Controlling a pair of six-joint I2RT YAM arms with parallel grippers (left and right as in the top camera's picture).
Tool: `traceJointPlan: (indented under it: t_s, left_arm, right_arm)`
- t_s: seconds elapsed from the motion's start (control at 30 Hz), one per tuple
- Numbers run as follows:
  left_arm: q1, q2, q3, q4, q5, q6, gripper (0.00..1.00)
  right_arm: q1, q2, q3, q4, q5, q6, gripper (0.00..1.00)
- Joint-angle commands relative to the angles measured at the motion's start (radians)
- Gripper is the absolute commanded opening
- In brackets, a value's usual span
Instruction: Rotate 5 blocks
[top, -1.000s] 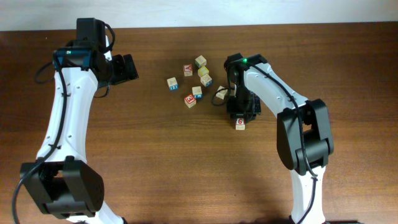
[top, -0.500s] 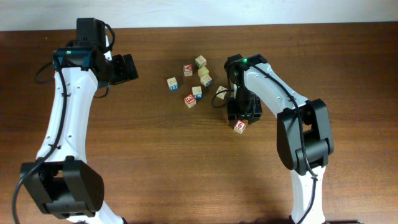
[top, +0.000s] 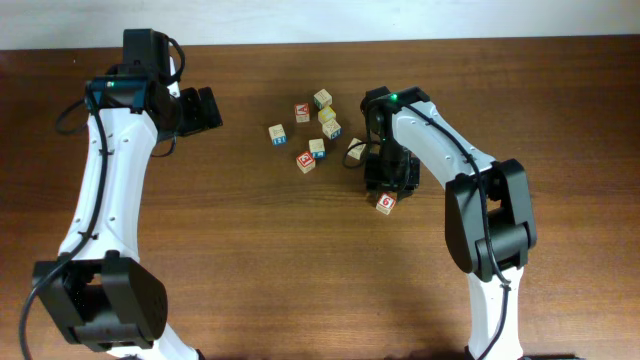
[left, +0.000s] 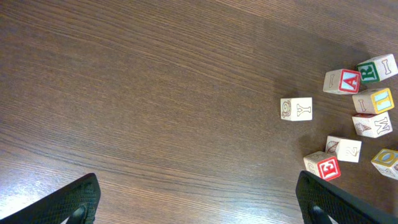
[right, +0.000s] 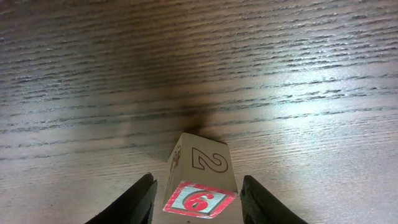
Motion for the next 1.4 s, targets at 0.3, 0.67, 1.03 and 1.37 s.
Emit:
traceJointPlan:
  t_s: [0.3,0.67,1.03,1.37]
  left_arm:
    - [0.000,0.005,0.016,0.010,-0.010,-0.014,0.99]
    - [0.000,0.005,0.016,0.010,-0.010,-0.014,0.99]
    - [0.000,0.005,0.016,0.010,-0.010,-0.014,0.99]
    - [0.000,0.005,0.016,0.021,-0.010,-0.014,0.99]
  right_arm:
    - [0.010,0.010,-0.009,0.003,0.005,0.023,0.44]
    - [0.010,0.010,-0.016,-0.035,-0.003,0.034,0.53]
    - [0.010,0.010,-0.070,0.045,0.002,0.042,0.43]
    - [0.010,0.010,-0.070,0.063,0.003,-0.138,0.43]
